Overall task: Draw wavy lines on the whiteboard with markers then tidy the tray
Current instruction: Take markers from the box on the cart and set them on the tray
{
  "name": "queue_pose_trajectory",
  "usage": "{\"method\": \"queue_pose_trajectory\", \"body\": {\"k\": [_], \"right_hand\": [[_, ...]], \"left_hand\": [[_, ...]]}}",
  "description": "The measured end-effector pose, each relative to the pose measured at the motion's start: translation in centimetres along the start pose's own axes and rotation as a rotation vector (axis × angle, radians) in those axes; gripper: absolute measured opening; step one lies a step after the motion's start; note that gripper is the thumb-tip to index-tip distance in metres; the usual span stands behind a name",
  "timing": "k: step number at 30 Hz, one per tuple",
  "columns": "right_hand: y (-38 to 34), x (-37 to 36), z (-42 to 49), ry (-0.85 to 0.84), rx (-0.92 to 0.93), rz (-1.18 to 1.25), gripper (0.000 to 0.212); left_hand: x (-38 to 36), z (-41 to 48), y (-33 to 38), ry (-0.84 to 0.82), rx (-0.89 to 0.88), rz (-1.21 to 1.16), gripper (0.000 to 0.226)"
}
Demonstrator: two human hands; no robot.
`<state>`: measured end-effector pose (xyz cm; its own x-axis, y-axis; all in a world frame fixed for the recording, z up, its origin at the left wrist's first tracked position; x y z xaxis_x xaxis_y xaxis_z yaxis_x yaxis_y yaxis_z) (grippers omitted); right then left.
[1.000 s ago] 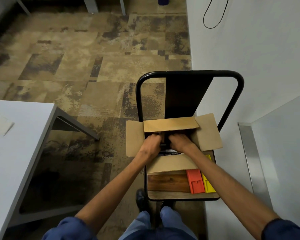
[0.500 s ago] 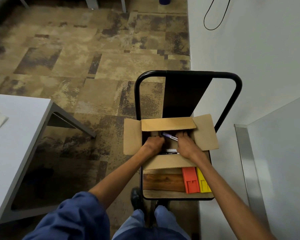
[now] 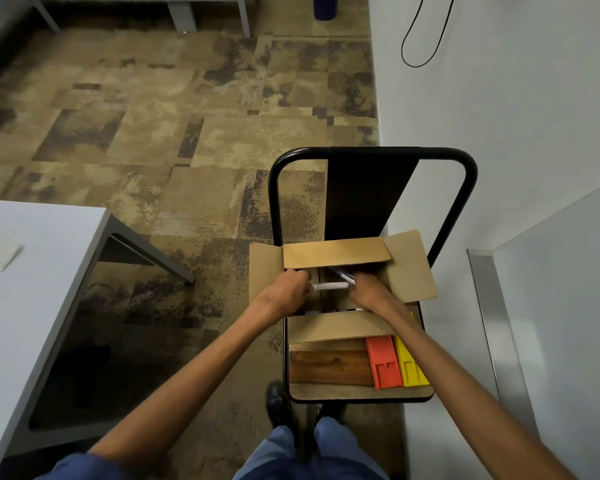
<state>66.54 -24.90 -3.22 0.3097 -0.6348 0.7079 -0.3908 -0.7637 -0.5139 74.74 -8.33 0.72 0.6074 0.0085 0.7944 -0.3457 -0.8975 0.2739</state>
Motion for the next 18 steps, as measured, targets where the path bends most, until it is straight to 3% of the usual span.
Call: {"method": "queue_pose_trajectory", "body": {"k": [8,18], "right_hand": [[-1.7,-1.9,1.5,-0.317,0.086,-0.191,0.026],[-2.2,-1.7,1.6,-0.328,0.148,-0.196,0.039]], "left_hand": [[1.2,-2.5,-1.9,0.043,0.007,0.032,0.019],[1.3,-3.8,-2.7,0.075,0.003,-0.023,0.021]]}}
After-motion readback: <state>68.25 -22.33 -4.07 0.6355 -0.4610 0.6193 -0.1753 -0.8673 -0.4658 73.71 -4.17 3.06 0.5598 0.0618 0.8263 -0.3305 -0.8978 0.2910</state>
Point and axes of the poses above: each hand's wrist, its own z-axis towards the middle knuckle, its own x-axis out of the back of the hand, y = z × x, the point moved 3 cm from there along z, towards the middle knuckle, and after that the axes turned 15 degrees about x, right-handed, at the moved point
